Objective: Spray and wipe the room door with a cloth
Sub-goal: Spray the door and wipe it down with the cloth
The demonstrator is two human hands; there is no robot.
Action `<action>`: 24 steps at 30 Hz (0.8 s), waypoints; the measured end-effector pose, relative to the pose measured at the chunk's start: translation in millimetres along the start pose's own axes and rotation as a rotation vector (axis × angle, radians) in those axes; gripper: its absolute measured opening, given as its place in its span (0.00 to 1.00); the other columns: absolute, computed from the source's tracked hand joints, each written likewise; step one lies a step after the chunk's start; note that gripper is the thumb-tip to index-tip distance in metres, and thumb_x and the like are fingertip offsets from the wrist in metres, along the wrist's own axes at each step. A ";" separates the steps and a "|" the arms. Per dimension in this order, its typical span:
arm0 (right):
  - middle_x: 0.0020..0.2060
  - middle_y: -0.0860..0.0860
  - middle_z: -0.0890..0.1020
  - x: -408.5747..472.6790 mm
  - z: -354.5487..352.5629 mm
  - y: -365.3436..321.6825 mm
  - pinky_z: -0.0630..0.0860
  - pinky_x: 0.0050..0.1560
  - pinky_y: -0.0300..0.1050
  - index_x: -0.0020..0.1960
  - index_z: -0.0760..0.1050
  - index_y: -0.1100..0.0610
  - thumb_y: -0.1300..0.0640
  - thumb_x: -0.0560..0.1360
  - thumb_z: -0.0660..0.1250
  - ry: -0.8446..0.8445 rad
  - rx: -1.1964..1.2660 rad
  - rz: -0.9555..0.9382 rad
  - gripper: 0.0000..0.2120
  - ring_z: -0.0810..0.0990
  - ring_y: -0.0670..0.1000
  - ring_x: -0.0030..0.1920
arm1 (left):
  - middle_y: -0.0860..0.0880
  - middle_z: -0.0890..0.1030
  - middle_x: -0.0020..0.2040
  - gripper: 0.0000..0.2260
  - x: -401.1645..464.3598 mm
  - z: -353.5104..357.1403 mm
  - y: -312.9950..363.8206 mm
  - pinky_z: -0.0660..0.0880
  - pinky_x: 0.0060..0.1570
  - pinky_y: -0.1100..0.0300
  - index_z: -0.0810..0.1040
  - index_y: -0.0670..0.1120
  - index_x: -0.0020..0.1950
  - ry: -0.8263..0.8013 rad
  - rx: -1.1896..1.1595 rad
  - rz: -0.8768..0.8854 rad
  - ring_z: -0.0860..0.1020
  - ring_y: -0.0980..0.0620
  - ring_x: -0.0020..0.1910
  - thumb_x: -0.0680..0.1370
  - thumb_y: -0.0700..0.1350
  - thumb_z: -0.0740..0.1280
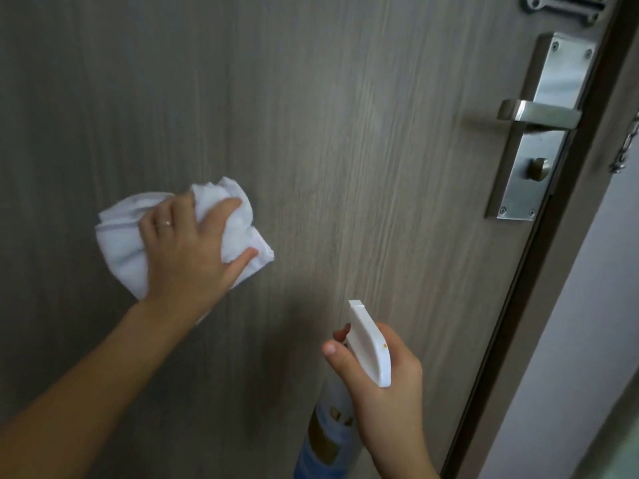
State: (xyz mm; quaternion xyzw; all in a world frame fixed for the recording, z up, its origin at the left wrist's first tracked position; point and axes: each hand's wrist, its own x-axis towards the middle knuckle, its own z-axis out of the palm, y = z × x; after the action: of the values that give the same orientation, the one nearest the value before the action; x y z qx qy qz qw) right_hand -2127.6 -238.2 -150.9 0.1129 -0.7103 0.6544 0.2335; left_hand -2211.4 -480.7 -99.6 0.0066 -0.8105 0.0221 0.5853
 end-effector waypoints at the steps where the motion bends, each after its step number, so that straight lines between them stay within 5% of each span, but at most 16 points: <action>1: 0.37 0.50 0.84 1.1 2.5 -1.2 0.80 0.38 0.43 0.40 0.81 0.52 0.38 0.54 0.74 -0.003 0.002 -0.005 0.22 0.83 0.48 0.38 | 0.35 0.71 0.62 0.29 -23.4 8.8 1.9 0.67 0.52 0.41 0.72 0.49 0.69 -0.011 0.019 0.100 0.70 0.35 0.55 0.71 0.62 0.68; 5: 0.35 0.52 0.84 4.8 11.8 -5.1 0.79 0.37 0.41 0.38 0.81 0.53 0.39 0.52 0.75 -0.009 0.021 -0.015 0.22 0.82 0.48 0.35 | 0.39 0.75 0.62 0.36 -117.4 37.6 5.8 0.67 0.57 0.42 0.74 0.53 0.66 -0.253 0.048 0.532 0.72 0.37 0.59 0.60 0.50 0.79; 8: 0.34 0.52 0.85 7.4 17.1 -12.1 0.78 0.35 0.36 0.37 0.81 0.53 0.39 0.51 0.75 -0.016 0.032 -0.019 0.22 0.82 0.47 0.34 | 0.41 0.81 0.57 0.32 -124.2 39.1 1.4 0.68 0.57 0.44 0.75 0.53 0.63 -0.307 0.043 0.589 0.76 0.39 0.58 0.59 0.48 0.78; 15: 0.33 0.50 0.85 42.2 26.4 -82.3 0.77 0.34 0.35 0.39 0.83 0.53 0.25 0.43 0.73 -0.039 -0.002 0.025 0.37 0.82 0.46 0.33 | 0.40 0.73 0.59 0.20 10.1 -22.5 -20.9 0.67 0.53 0.44 0.74 0.52 0.63 -0.098 -0.096 0.313 0.72 0.39 0.54 0.72 0.55 0.65; 19: 0.32 0.46 0.85 82.7 30.6 -164.4 0.75 0.35 0.29 0.37 0.83 0.47 0.39 0.46 0.74 -0.096 -0.042 0.058 0.22 0.83 0.42 0.34 | 0.43 0.72 0.58 0.21 112.2 -77.1 -26.7 0.66 0.54 0.45 0.74 0.53 0.61 -0.091 -0.171 0.269 0.72 0.41 0.53 0.71 0.59 0.65; 24: 0.34 0.46 0.86 141.6 41.4 -291.4 0.77 0.37 0.34 0.38 0.82 0.48 0.39 0.49 0.74 -0.132 -0.064 0.031 0.21 0.83 0.43 0.35 | 0.46 0.72 0.58 0.22 233.0 -136.0 -41.1 0.67 0.52 0.46 0.75 0.55 0.61 -0.209 -0.222 0.220 0.73 0.42 0.51 0.70 0.61 0.66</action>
State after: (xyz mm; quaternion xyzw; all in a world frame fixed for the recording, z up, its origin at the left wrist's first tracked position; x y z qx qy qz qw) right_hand -2122.0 -292.7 171.1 0.1372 -0.7465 0.6260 0.1792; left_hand -2154.3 -512.3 165.3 -0.1445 -0.8601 -0.0045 0.4892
